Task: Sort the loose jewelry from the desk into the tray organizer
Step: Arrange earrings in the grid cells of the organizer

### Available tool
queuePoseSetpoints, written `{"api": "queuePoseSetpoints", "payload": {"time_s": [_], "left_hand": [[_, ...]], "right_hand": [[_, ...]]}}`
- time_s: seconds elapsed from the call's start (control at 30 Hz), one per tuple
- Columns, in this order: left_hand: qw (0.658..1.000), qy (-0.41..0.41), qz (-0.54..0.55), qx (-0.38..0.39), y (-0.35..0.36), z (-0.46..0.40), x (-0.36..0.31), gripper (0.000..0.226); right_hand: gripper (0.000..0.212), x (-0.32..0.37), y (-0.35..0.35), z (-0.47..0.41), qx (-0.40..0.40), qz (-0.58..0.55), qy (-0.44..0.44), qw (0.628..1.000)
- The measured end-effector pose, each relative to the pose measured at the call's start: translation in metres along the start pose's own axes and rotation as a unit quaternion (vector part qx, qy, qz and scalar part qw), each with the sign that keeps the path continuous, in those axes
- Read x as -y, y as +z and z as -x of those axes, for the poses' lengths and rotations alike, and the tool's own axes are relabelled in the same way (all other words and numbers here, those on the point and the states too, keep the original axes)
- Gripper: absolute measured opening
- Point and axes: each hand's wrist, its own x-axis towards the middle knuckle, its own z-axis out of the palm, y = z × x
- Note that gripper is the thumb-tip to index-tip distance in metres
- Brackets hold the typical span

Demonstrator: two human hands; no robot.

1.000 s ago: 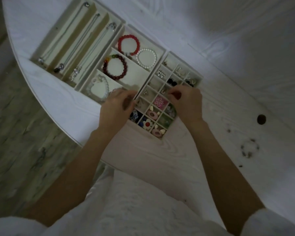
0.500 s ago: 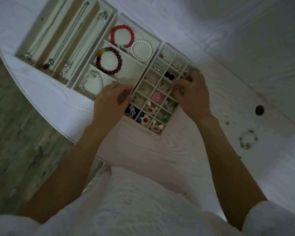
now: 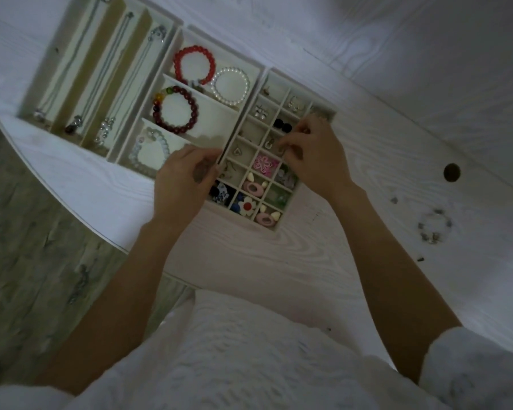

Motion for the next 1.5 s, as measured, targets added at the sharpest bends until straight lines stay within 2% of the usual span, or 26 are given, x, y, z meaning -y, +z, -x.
{"api": "queuePoseSetpoints", "payload": {"time_s": [0.1,0.43,0.77,0.87,1.03,1.33,1.5], "left_hand": [[1.0,0.0,-0.008,0.001,-0.001,0.0,-0.002,0.024],[1.0,0.0,-0.012,0.005,-0.002,-0.001,-0.005,0.024],[1.0,0.0,-0.011,0.0,-0.001,0.0,-0.007,0.025],[1.0,0.002,-0.015,0.005,-0.002,0.0,-0.006,0.025],[1.0,0.003,-0.019,0.002,-0.002,0.0,-0.006,0.025],[1.0,-0.001,-0.022,0.007,-0.002,-0.001,-0.006,0.025],[1.0,-0.007,-0.024,0.004,-0.001,-0.002,-0.008,0.024]], "right_hand": [[0.015,-0.004,-0.004,0.003,-0.041,-0.005,0.023,0.999],[0.017,-0.001,0.004,0.009,-0.045,0.078,-0.024,0.996],[0.022,0.004,0.01,0.02,-0.082,0.037,-0.004,0.996],[0.02,0.006,0.011,0.022,-0.093,0.057,-0.002,0.994],[0.021,0.012,0.014,0.018,-0.061,0.119,0.006,0.991],[0.029,0.01,0.016,0.02,-0.079,0.05,0.016,0.995],[0.031,0.011,0.013,0.022,-0.075,-0.016,0.063,0.995]]}}
